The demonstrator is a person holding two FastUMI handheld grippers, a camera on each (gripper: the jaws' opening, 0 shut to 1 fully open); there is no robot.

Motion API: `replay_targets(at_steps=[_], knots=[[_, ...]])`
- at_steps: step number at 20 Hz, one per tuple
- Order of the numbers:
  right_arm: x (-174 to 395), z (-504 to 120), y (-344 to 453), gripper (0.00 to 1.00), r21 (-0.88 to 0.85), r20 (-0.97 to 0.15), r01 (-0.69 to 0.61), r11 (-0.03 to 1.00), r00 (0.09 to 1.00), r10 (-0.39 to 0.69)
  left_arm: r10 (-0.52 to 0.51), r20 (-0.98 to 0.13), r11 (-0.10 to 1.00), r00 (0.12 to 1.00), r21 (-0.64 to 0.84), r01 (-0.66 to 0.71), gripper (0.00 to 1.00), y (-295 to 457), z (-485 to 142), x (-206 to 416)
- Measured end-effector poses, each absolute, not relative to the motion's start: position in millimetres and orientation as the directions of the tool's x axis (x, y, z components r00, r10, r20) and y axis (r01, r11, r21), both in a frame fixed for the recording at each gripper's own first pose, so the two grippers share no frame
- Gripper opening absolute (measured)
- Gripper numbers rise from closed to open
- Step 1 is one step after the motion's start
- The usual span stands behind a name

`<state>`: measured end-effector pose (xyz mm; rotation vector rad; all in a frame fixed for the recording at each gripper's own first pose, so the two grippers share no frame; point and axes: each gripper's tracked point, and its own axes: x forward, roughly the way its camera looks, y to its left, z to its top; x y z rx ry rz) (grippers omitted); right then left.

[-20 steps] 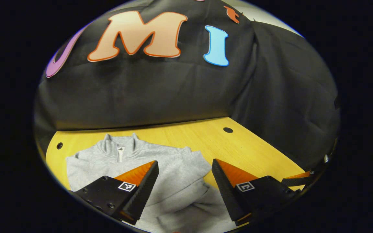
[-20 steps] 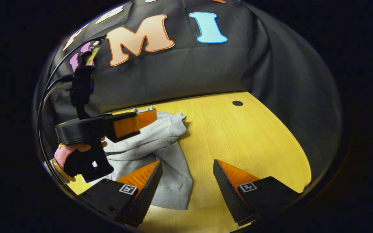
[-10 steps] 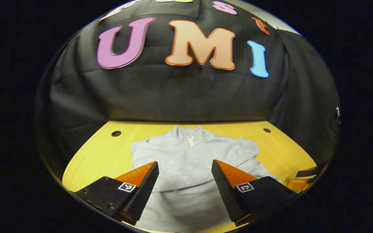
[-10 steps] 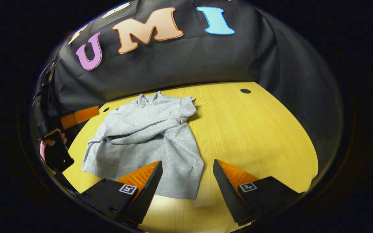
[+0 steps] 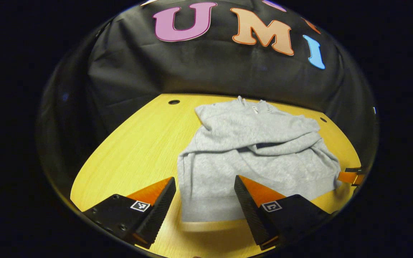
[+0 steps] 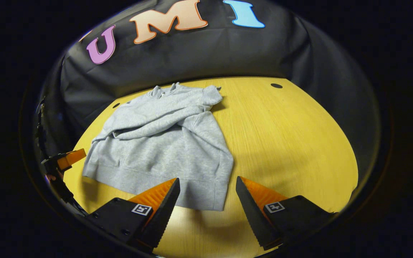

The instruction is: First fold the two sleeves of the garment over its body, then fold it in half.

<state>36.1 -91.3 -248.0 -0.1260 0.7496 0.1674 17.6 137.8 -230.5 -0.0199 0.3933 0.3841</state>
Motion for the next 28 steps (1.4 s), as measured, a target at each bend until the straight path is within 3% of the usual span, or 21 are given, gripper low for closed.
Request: replay_targets(at_steps=[2,13,14,16,17,19,20,21,22,24,25,26,28], knots=[[31,-254,-91,0.94,-0.069,-0.694,-0.208,0.976,0.712,0.103,0.355,-0.389,0.928,0.850,0.038,-0.370,0.96,133,-241,13],[30,-264,-92,0.96,-0.124,-0.689,-0.241,0.963,0.719,0.091,0.365,-0.444,0.924,0.818,0.064,-0.377,0.98,121,-277,14],[31,-264,-90,0.90,-0.124,-0.689,-0.242,0.962,0.719,0.092,0.360,-0.435,0.926,0.825,0.063,-0.371,0.98,121,-276,16],[31,-265,-88,0.87,-0.119,-0.692,-0.245,0.962,0.715,0.097,0.357,-0.431,0.927,0.829,0.056,-0.370,0.96,121,-276,15],[31,-263,-89,0.78,-0.119,-0.692,-0.248,0.961,0.715,0.098,0.350,-0.437,0.930,0.829,0.056,-0.364,0.95,120,-277,16],[29,-264,-86,0.77,-0.113,-0.698,-0.260,0.959,0.708,0.109,0.321,-0.438,0.941,0.840,0.048,-0.334,0.93,113,-276,18],[29,-266,-83,0.75,-0.094,-0.704,-0.246,0.965,0.702,0.110,0.308,-0.440,0.946,0.844,0.044,-0.322,0.76,110,-277,20],[31,-265,-82,0.52,-0.091,-0.702,-0.239,0.967,0.703,0.108,0.295,-0.438,0.950,0.849,0.040,-0.309,0.63,105,-276,23],[30,-269,-77,0.51,-0.069,-0.714,-0.246,0.967,0.689,0.124,0.285,-0.441,0.954,0.851,0.042,-0.297,0.48,101,-277,25],[28,-270,-73,0.24,-0.056,-0.721,-0.217,0.974,0.684,0.111,0.278,-0.442,0.956,0.853,0.043,-0.290,0.16,95,-278,30],[28,-268,-74,0.17,-0.059,-0.719,-0.219,0.974,0.686,0.111,0.277,-0.448,0.957,0.850,0.047,-0.287,0.10,95,-278,30],[29,-268,-73,0.17,-0.063,-0.722,-0.219,0.974,0.684,0.107,0.272,-0.457,0.959,0.847,0.051,-0.280,0.03,95,-278,31],[29,-267,-74,0.13,-0.069,-0.725,-0.218,0.974,0.681,0.101,0.249,-0.482,0.965,0.840,0.052,-0.256,0.01,94,-277,30]])
